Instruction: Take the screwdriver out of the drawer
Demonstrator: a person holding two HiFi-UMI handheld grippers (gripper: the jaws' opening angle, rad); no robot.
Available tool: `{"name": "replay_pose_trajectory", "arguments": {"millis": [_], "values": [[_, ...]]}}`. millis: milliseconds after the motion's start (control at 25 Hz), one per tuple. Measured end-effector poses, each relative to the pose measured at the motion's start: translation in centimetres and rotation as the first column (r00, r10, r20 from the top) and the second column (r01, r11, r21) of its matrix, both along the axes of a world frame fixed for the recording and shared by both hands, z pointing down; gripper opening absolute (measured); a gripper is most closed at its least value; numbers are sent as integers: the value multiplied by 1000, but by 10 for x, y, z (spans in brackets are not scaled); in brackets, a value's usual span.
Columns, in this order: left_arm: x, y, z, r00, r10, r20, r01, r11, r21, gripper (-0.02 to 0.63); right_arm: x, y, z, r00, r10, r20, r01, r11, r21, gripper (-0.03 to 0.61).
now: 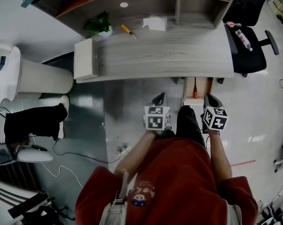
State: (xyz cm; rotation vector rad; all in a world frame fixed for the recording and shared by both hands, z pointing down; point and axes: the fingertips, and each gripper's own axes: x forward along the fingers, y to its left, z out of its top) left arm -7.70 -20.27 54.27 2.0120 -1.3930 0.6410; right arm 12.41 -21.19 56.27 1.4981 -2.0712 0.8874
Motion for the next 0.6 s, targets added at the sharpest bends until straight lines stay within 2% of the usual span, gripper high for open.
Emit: {"name": "replay_pose_trajectory", "arguments": {"millis": [480, 600], "values": [[8, -6, 12, 1000, 13, -3, -13, 1000, -25, -2, -5, -4, 18, 999, -41, -24, 40, 999, -27, 7], [9, -7, 14, 1000, 16, -3, -16, 999, -29, -2, -6, -5, 21, 999, -43, -24, 42, 999, -30, 73]]}}
